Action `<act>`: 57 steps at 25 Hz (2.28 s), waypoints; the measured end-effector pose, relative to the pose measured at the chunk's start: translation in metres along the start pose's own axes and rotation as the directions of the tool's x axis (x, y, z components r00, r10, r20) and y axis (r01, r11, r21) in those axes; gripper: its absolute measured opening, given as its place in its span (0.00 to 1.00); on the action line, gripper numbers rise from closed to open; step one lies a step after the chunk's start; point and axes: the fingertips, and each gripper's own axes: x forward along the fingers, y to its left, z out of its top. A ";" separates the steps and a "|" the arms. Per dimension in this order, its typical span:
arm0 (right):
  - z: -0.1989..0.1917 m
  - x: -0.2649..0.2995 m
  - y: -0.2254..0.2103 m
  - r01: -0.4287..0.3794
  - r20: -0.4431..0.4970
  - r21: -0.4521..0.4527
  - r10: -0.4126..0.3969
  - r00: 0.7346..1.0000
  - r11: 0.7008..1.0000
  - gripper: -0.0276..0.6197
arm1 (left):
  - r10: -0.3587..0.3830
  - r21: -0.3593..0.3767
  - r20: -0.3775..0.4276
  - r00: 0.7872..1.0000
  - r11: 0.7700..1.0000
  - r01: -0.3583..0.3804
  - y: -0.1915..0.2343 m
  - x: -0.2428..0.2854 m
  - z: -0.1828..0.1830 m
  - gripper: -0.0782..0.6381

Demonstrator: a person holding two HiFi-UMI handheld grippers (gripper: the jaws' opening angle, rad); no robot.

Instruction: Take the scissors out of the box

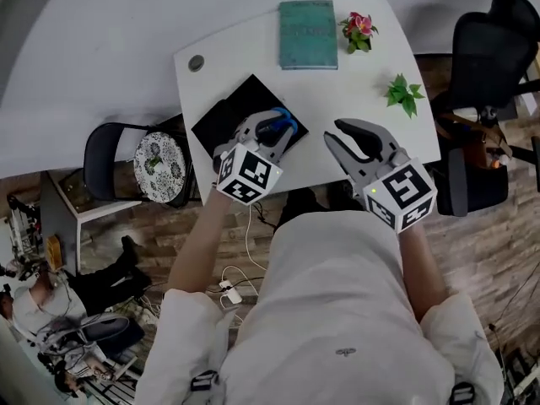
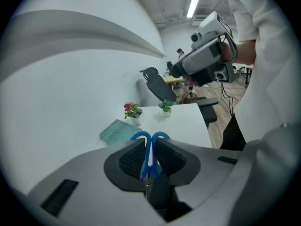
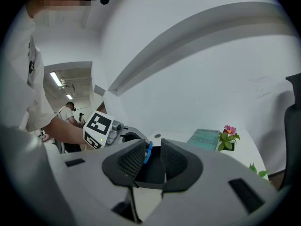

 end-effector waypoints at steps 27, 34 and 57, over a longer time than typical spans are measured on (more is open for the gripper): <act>0.023 -0.023 0.082 -0.309 0.043 -0.154 0.319 0.947 0.938 0.15 | 0.502 -0.490 0.224 0.836 0.799 -0.348 -0.045 -0.150 0.056 0.23; 0.019 -0.024 0.108 -0.332 0.048 -0.140 0.342 0.939 0.933 0.09 | 0.584 -0.583 0.232 0.778 0.724 -0.370 -0.050 -0.189 0.058 0.23; 0.020 -0.037 0.110 -0.313 0.044 -0.161 0.324 0.945 0.936 0.05 | 0.611 -0.619 0.246 0.752 0.696 -0.363 -0.059 -0.199 0.065 0.23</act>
